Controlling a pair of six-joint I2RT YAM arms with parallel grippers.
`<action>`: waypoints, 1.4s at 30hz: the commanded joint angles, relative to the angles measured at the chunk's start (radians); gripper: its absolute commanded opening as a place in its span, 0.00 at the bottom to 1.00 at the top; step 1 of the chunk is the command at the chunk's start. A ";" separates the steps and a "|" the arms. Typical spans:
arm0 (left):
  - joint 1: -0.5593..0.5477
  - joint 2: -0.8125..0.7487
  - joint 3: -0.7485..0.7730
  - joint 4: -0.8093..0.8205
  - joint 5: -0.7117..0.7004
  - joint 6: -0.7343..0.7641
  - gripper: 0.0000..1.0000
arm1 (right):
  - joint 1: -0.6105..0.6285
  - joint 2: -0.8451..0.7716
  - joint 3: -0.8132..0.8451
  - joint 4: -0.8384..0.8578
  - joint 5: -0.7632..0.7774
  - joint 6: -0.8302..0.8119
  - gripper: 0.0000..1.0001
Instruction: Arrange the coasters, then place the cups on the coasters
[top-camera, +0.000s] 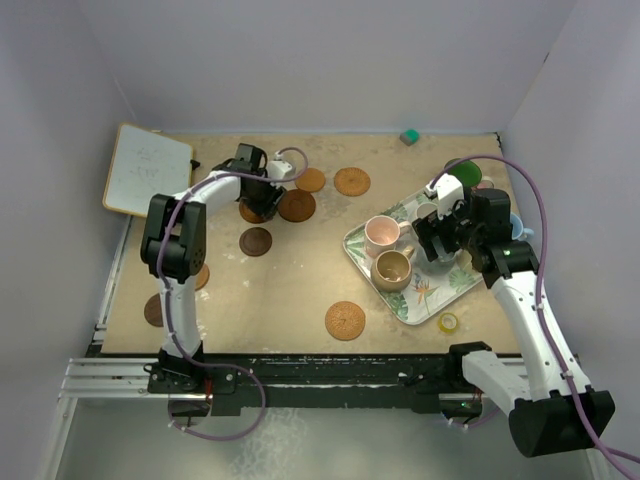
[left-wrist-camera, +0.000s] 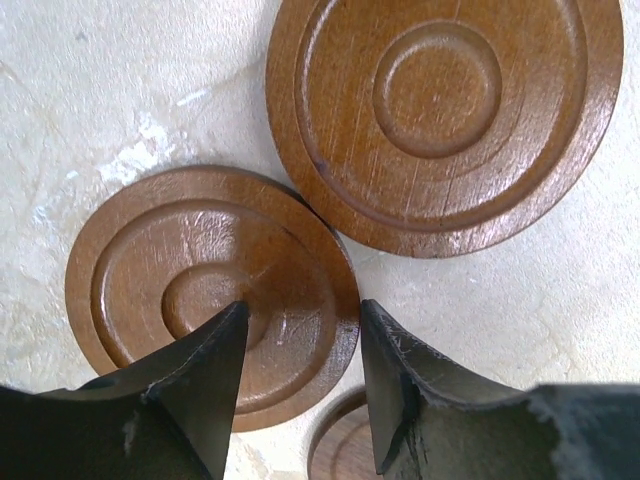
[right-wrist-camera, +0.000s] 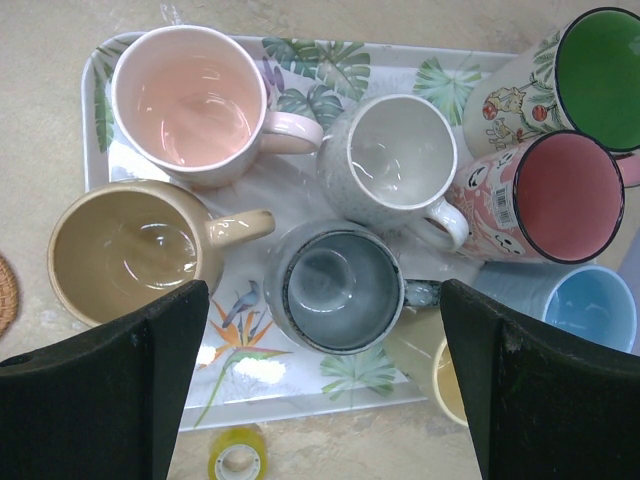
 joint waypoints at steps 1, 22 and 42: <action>-0.003 0.053 0.053 -0.023 -0.007 0.041 0.45 | 0.006 0.000 0.029 0.018 0.000 -0.015 1.00; 0.017 0.200 0.290 -0.095 -0.014 0.060 0.40 | 0.005 0.010 0.026 0.019 0.008 -0.019 1.00; -0.080 0.083 0.294 -0.065 0.020 0.000 0.55 | 0.005 0.002 0.029 0.015 -0.002 -0.020 1.00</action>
